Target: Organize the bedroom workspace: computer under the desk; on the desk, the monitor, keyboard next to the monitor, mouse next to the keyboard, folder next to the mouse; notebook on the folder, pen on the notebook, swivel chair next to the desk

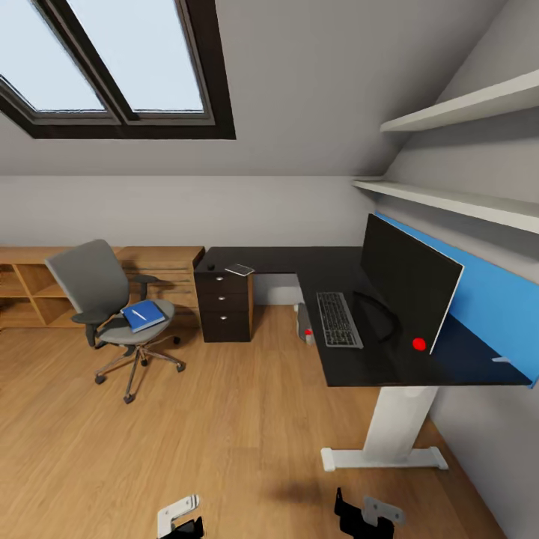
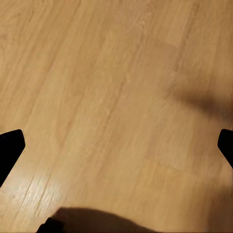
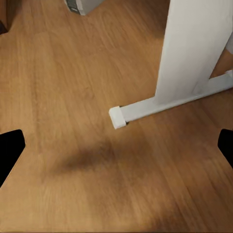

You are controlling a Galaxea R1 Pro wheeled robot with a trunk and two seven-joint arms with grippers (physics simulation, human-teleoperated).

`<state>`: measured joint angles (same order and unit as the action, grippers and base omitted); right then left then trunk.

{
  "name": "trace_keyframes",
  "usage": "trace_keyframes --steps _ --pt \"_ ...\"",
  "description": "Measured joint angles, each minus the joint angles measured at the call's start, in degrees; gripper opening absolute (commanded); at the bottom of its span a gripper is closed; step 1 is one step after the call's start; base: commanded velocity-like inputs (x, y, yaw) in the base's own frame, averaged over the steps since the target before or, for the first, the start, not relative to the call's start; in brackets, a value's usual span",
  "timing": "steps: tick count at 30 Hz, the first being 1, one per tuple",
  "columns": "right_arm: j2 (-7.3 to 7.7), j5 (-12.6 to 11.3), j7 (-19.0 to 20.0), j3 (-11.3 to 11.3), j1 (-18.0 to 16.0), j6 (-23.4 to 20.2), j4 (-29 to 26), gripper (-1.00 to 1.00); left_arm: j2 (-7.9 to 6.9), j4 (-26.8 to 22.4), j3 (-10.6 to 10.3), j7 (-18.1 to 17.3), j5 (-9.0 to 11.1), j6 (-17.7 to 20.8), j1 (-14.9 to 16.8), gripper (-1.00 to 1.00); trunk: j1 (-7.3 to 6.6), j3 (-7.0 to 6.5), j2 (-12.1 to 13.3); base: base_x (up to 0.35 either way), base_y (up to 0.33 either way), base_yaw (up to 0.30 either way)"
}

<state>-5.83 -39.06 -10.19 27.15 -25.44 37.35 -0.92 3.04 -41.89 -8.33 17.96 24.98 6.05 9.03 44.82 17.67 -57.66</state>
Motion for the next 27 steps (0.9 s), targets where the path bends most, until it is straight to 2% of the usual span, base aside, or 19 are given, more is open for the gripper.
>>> trace_keyframes --steps 5,8,19,25,27 --pt "-0.16 0.81 0.06 0.04 0.00 0.01 0.03 1.00 0.06 0.37 -0.01 -0.02 -0.66 0.00 0.00 1.00 0.00 0.00 0.00 0.088 0.276 0.000" --pt "-0.30 1.84 0.00 0.04 0.02 0.04 0.06 1.00 0.16 1.42 -0.11 -0.13 -1.20 -0.07 -0.01 1.00 0.01 0.00 0.00 0.008 0.010 0.199" --pt "-0.74 2.11 0.00 0.06 0.01 0.03 0.13 1.00 0.23 1.51 -0.12 0.06 -3.13 -0.55 -0.01 1.00 -0.02 0.00 -0.01 0.307 0.079 0.275" --pt "-1.09 2.77 -0.01 0.06 0.05 0.04 0.20 1.00 0.21 2.07 -0.10 -0.01 -3.23 -3.57 -0.01 1.00 -0.02 0.00 -0.01 0.326 0.013 0.278" --pt "-1.18 3.18 -0.02 0.07 0.06 0.03 0.21 1.00 0.19 2.42 -0.09 -0.07 -3.26 -4.10 -0.01 1.00 -0.45 -0.35 0.78 0.328 0.004 0.278"
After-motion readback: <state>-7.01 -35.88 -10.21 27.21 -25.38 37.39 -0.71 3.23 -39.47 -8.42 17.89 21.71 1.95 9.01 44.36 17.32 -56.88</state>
